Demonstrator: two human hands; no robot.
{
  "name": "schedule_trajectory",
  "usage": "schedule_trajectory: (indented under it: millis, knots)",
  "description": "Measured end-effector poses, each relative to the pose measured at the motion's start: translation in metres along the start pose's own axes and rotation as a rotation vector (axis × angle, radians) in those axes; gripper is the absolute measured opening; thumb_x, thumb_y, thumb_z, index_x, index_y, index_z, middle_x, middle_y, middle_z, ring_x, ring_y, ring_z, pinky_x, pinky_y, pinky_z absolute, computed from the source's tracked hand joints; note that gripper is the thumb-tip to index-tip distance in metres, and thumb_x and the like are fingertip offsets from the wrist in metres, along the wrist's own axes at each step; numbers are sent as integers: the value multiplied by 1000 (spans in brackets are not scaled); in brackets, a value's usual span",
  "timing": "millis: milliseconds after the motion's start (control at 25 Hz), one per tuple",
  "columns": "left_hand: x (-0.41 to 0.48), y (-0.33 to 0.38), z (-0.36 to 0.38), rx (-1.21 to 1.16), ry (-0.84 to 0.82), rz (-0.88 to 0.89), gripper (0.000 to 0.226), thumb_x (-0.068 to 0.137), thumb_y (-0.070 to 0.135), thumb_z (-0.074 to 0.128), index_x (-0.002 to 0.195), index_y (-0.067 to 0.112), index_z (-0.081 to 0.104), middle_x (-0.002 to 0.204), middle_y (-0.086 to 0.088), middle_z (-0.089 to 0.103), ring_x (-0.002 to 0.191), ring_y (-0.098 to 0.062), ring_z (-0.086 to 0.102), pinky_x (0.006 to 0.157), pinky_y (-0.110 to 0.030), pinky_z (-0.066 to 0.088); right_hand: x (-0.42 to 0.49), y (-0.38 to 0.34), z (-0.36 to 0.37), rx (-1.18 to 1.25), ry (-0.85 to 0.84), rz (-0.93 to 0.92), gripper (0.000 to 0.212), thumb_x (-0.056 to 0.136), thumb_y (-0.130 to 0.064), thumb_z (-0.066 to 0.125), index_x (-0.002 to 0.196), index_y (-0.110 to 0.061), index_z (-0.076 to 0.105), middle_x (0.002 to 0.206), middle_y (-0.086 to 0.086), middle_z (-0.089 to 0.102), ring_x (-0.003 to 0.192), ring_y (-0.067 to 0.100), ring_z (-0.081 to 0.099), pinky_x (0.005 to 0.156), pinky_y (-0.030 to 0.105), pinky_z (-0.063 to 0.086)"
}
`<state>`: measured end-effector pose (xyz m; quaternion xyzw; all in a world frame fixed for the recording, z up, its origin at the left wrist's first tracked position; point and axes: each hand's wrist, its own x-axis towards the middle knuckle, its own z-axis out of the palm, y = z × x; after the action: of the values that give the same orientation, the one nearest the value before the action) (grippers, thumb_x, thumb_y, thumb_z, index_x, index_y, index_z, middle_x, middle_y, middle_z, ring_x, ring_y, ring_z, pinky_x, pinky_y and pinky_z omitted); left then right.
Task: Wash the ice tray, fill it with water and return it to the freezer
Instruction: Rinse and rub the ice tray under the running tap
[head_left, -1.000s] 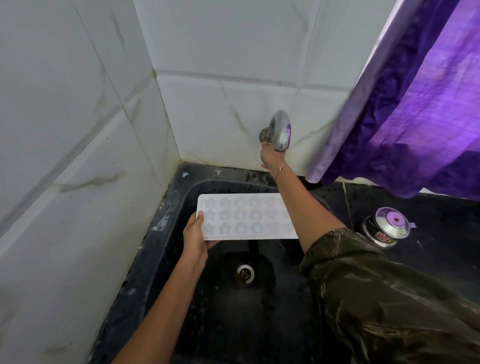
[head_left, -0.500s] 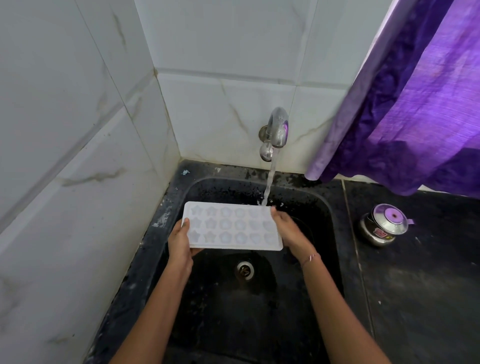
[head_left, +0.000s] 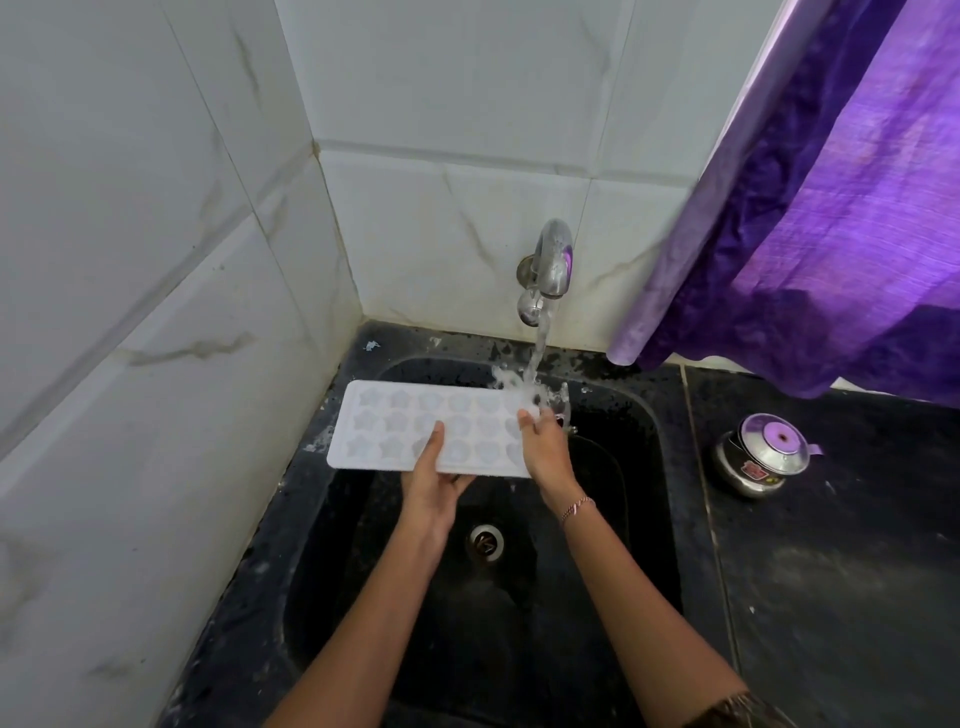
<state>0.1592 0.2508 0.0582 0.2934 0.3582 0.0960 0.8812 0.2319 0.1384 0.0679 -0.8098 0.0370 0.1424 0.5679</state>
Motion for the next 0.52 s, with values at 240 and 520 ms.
schedule_trajectory:
  millis: [240, 520]
  knots:
    - [20, -2, 28, -43, -19, 53, 56, 85, 16, 66, 136, 16, 43, 126, -12, 61, 112, -29, 61, 79, -45, 57, 12, -12, -20, -876, 221, -435, 34, 98, -32, 42, 121, -10, 52, 126, 14, 42, 111, 30, 42, 85, 41, 46]
    - [26, -3, 27, -67, -16, 67, 57, 85, 13, 66, 136, 18, 41, 125, -11, 61, 113, -29, 60, 82, -48, 55, 31, -6, -37, -926, 88, -481, 41, 96, -47, 39, 118, -19, 58, 135, 8, 40, 121, 28, 35, 95, 45, 42]
